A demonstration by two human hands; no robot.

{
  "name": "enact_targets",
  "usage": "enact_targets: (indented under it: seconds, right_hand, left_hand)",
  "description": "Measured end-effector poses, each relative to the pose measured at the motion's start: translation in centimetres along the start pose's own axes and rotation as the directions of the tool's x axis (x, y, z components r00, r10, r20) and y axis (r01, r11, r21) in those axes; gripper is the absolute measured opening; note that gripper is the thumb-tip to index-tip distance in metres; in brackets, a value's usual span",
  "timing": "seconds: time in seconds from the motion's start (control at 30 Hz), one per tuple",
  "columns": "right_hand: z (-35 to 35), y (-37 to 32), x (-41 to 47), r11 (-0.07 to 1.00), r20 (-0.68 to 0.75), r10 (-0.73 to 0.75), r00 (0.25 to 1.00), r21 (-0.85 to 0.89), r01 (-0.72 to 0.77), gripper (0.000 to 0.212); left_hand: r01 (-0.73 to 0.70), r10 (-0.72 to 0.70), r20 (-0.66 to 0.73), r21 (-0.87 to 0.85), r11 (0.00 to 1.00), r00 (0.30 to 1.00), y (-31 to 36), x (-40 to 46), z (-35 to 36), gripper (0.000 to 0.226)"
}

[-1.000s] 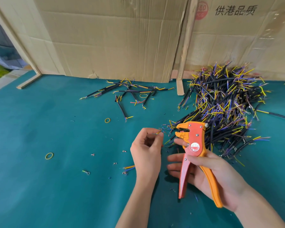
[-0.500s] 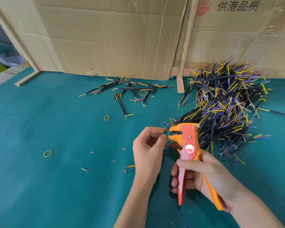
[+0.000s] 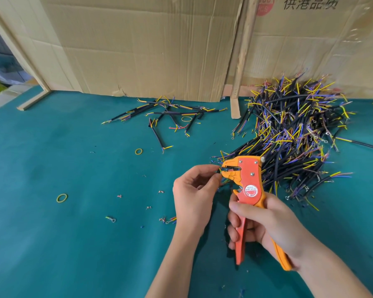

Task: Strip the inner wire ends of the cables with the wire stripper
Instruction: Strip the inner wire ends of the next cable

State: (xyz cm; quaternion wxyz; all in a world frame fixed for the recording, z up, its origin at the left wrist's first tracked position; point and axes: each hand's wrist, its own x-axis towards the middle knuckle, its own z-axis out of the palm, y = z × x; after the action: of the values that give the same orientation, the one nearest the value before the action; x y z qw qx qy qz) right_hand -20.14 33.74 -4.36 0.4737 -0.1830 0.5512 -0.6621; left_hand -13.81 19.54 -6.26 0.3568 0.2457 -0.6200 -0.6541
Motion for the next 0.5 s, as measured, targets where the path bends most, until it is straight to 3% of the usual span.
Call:
enact_targets:
  seconds: [0.17, 0.5]
  right_hand:
    - [0.02, 0.14, 0.01, 0.998, 0.001, -0.033, 0.999, -0.046, 0.033, 0.020]
    - [0.32, 0.02, -0.21, 0.999, -0.069, -0.033, 0.997, -0.015, 0.032, 0.047]
  left_hand:
    - [-0.011, 0.011, -0.004, 0.002, 1.000, 1.000, -0.10, -0.01, -0.06, 0.019]
    - [-0.002, 0.002, 0.023, -0.008, 1.000, 1.000, -0.10, 0.01, -0.10, 0.017]
